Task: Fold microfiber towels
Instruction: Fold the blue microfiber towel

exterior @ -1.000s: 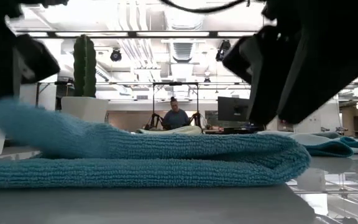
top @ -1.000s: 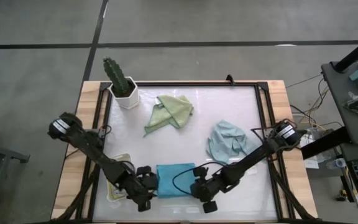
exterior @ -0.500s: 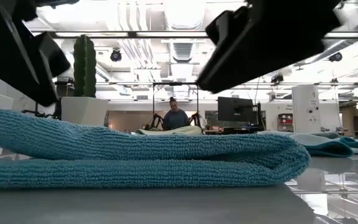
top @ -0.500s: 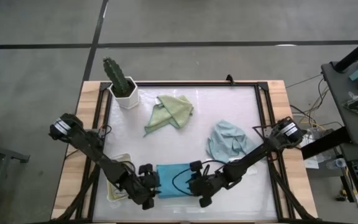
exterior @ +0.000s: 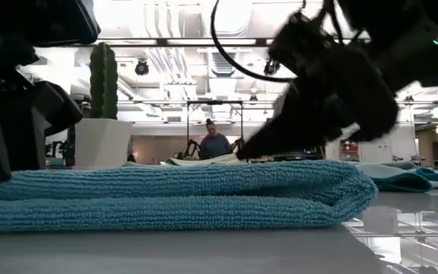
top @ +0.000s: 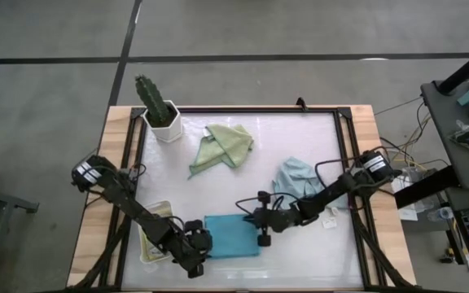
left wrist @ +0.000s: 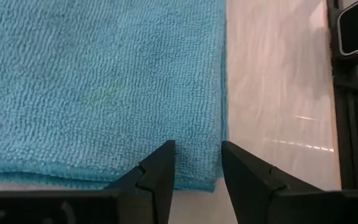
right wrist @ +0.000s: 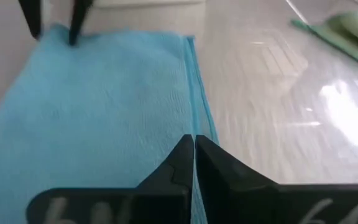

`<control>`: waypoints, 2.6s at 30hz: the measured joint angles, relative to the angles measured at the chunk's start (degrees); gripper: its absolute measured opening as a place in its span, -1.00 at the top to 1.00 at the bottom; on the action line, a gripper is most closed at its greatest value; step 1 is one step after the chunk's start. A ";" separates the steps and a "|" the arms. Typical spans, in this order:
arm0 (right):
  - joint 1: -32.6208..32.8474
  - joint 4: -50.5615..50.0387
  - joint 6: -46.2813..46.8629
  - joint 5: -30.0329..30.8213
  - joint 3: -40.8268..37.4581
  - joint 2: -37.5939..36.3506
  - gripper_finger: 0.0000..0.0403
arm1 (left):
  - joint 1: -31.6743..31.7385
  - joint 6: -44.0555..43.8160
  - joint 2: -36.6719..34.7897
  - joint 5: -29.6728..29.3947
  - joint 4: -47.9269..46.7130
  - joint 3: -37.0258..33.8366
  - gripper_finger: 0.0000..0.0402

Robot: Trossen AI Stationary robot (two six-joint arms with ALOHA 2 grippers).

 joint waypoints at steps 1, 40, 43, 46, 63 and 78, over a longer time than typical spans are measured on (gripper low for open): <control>0.08 0.04 0.50 0.87 -0.67 -0.02 0.96 | 0.00 0.00 -0.24 0.02 -0.02 0.00 0.42; 0.17 -31.19 46.93 -20.99 1.63 -9.97 0.13 | 9.83 10.75 6.52 -9.55 9.82 0.55 0.42; 0.52 -33.36 49.96 -22.89 1.63 -10.34 0.06 | 10.07 10.69 6.79 -9.62 10.05 0.46 0.42; 1.14 -33.68 52.33 -23.34 1.63 -10.36 0.03 | 10.10 10.67 6.83 -9.68 10.12 0.39 0.42; 2.46 -29.08 53.86 -17.82 1.61 -8.51 0.02 | 10.19 10.58 6.83 -9.55 10.36 0.28 0.42; 1.77 -10.10 51.88 -15.36 1.61 -0.45 0.03 | 10.67 10.55 6.79 -9.31 10.53 0.31 0.42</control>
